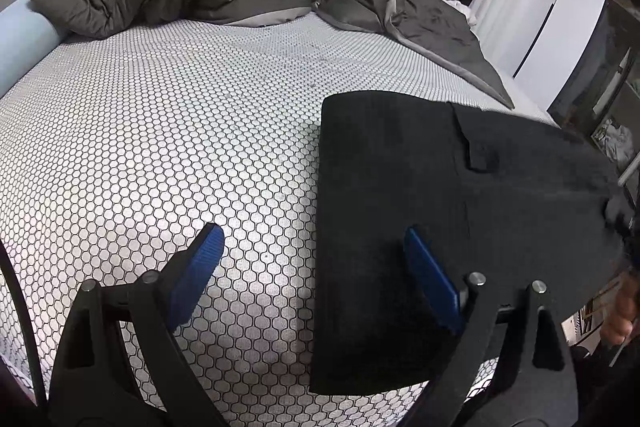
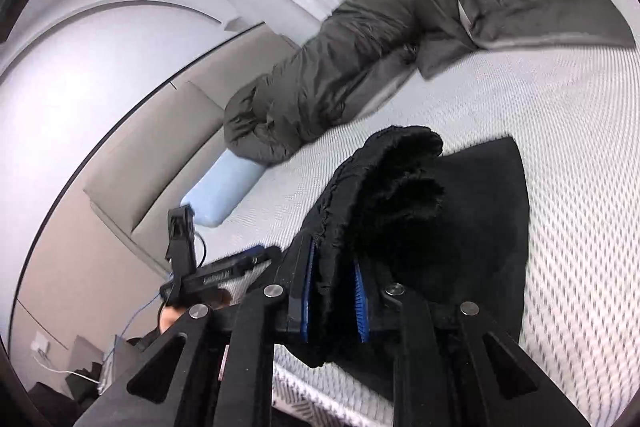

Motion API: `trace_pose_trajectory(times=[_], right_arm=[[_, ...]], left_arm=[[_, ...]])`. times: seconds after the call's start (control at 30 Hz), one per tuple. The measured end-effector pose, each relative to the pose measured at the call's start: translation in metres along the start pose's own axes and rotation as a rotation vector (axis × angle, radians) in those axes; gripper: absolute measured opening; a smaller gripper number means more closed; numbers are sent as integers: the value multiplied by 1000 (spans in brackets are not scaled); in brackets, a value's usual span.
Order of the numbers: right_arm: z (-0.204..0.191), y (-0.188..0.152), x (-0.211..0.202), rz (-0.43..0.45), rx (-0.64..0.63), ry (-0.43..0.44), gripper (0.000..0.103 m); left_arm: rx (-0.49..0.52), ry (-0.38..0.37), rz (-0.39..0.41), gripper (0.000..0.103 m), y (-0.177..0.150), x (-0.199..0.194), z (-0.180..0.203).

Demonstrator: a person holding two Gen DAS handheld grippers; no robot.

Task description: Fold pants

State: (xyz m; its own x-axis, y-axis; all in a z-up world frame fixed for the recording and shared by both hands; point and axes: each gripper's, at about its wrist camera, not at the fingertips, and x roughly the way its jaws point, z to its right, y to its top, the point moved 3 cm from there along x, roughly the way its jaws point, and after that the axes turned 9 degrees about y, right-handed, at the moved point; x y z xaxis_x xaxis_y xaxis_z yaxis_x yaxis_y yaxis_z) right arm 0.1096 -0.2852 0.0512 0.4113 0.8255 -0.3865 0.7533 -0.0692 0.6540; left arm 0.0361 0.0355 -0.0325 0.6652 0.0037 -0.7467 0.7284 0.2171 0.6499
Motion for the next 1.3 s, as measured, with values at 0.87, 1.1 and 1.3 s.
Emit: trace_pose_trajectory(times=[0.87,1.1,1.3], right_arm=[[12,-57,102,-394,-459,-438,43],[15,-61,57,-352,-459,-380,44],[-2,-34,53,-169,-413,-335,45]], left_arm=[[572,-79,30,102,-49,21,108],[458,-31,28,99,-33,12,70],[420,-108,151,94,-9,-12,78]])
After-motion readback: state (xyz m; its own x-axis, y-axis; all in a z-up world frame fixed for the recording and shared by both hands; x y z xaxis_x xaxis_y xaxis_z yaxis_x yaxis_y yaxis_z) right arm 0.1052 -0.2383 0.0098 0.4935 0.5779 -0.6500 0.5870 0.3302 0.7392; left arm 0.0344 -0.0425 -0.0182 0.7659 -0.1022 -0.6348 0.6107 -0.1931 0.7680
